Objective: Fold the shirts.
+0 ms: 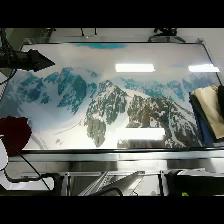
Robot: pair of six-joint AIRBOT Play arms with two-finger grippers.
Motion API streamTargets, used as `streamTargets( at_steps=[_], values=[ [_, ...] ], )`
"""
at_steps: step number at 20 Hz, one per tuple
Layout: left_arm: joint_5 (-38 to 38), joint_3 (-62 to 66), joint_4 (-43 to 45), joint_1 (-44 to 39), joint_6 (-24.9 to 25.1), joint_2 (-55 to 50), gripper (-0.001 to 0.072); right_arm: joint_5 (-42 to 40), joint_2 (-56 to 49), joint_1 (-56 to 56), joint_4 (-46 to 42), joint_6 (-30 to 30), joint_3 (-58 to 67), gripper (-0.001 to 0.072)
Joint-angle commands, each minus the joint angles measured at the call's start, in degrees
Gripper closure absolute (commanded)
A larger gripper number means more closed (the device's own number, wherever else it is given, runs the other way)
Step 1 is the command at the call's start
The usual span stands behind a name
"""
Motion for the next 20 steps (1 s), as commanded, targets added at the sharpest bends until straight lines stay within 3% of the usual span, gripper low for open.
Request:
streamTargets(
  at_steps=[1,2,3,4,9,10,11,12,13,14,15,20],
  values=[
    [0.0,-0.02,0.13,-0.02,0.59,0.02,0.0691,0.28,0.68,0.02,-7.19,-5.38,-6.01,0.0604],
    [0.02,-0.02,0.13,-0.02,0.59,0.04,0.0692,0.28,0.68,0.0,-7.93,-5.35,-6.71,0.032],
    [0.02,-0.02,0.11,-0.02,0.59,0.04,0.0692,0.28,0.68,0.02,-7.87,-5.33,-6.93,0.0102],
    [0.02,-0.02,0.11,-0.02,0.59,0.02,0.0691,0.28,0.7,0.02,-7.54,-5.29,-6.88,0.0067],
    [0.02,0.0,0.07,-0.02,1.22,0.04,0.0691,-0.61,1.07,0.02,1.2,-2.21,-4.35,0.0075],
    [0.04,0.13,-0.13,-0.02,1.22,0.02,0.0692,-2.43,1.14,0.04,6.62,-2.12,-3.15,0.0081],
    [0.07,0.59,-0.26,-0.02,1.2,0.02,0.0692,-5.51,1.42,0.2,14.27,-2.19,-2.03,0.0237],
    [0.04,1.49,-0.28,-0.02,1.2,0.02,0.0692,-9.18,2.1,0.66,21.84,-3.17,-1.6,0.0509],
    [-0.02,2.69,-0.31,-0.02,1.18,0.02,0.0692,-13.66,3.21,1.81,29.18,-5.22,-1.57,0.0628],
    [-0.07,4.2,-0.31,-0.02,1.18,0.04,0.0692,-17.05,4.31,4.04,33.7,-7.08,-1.6,0.0629],
    [-0.07,5.44,-0.28,-0.02,1.14,0.02,0.0691,-19.32,5.46,7.39,35.93,-9.92,-1.6,0.069],
    [0.04,-4.09,-0.31,-3.21,0.15,5.4,0.0692,-21.42,10.64,32.98,33.7,-19.12,-8.22,0.0691]
  ],
)
